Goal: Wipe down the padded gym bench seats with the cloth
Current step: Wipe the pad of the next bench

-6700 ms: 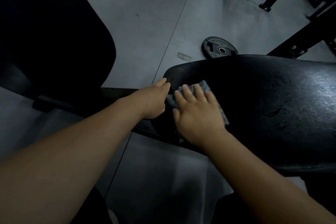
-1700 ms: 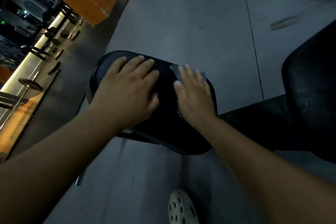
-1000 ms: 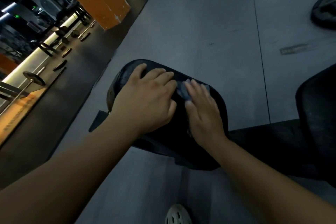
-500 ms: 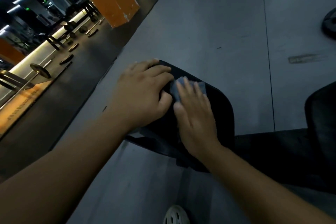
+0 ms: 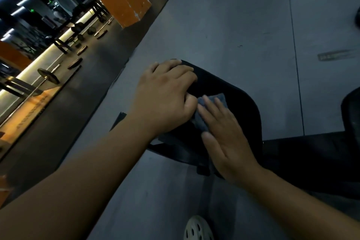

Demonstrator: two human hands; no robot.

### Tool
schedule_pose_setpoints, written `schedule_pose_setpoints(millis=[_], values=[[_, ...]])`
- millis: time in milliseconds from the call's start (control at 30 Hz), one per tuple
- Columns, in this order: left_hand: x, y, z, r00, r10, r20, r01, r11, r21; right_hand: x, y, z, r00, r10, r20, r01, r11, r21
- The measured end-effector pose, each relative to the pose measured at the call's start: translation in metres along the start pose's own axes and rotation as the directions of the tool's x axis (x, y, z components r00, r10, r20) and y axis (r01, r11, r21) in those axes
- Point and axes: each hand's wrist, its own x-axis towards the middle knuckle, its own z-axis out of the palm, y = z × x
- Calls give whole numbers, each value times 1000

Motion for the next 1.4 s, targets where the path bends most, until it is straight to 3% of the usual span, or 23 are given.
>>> schedule_pose_setpoints(millis=[100, 167, 367, 433, 533, 600, 700, 767, 900, 933, 1100, 1167, 1267, 1300, 1400], values=[[1, -1, 0, 1000, -10, -4, 10, 1000, 17, 45, 16, -5, 966, 248, -75, -243, 968, 66], [1, 0, -2, 1000, -11, -4, 12, 1000, 17, 73, 5, -5, 929, 367, -44, -365, 930, 50], [0, 0, -1, 997, -29, -74, 26, 999, -43, 13, 0, 2, 999, 22, -34, -20, 998, 64], [2, 1, -2, 997, -26, -67, 25, 999, -21, 31, 18, -3, 994, 87, -64, -83, 994, 71], [2, 3, -3, 999, -35, -40, 34, 999, -17, 67, 9, -4, 956, 290, -43, -288, 956, 46], [1, 2, -2, 999, -31, -43, 30, 999, -17, 60, -13, 1, 974, 225, -31, -225, 974, 15], [1, 1, -1, 999, -17, -47, 16, 1000, -24, 12, -11, 4, 1000, -18, -4, 18, 1000, 9], [1, 0, -1, 999, -20, -50, 19, 1000, -16, 13, 14, -3, 999, -33, -17, 33, 999, 15], [1, 2, -3, 999, -29, -30, 29, 1000, -2, 81, 18, -5, 938, 345, -27, -345, 939, 7], [0, 2, -3, 999, -27, -35, 27, 1000, -4, 84, 6, -2, 944, 330, -22, -331, 944, -12], [0, 2, -3, 995, -17, -99, 10, 998, -62, 14, -5, 1, 1000, -28, -7, 28, 999, 16], [1, 2, -4, 996, -19, -87, 13, 997, -71, 35, 9, -4, 999, 33, -36, -32, 999, 26], [1, 2, -8, 1000, -3, -30, -1, 994, -106, 88, -6, 2, 960, 278, -34, -278, 961, 12], [-1, 0, -9, 1000, 7, -28, -11, 991, -137, 92, -18, 6, 963, 269, -35, -269, 963, 1], [-18, -15, -11, 997, -77, -17, 71, 969, -235, 52, -36, 9, 999, 34, -11, -34, 999, -20]])
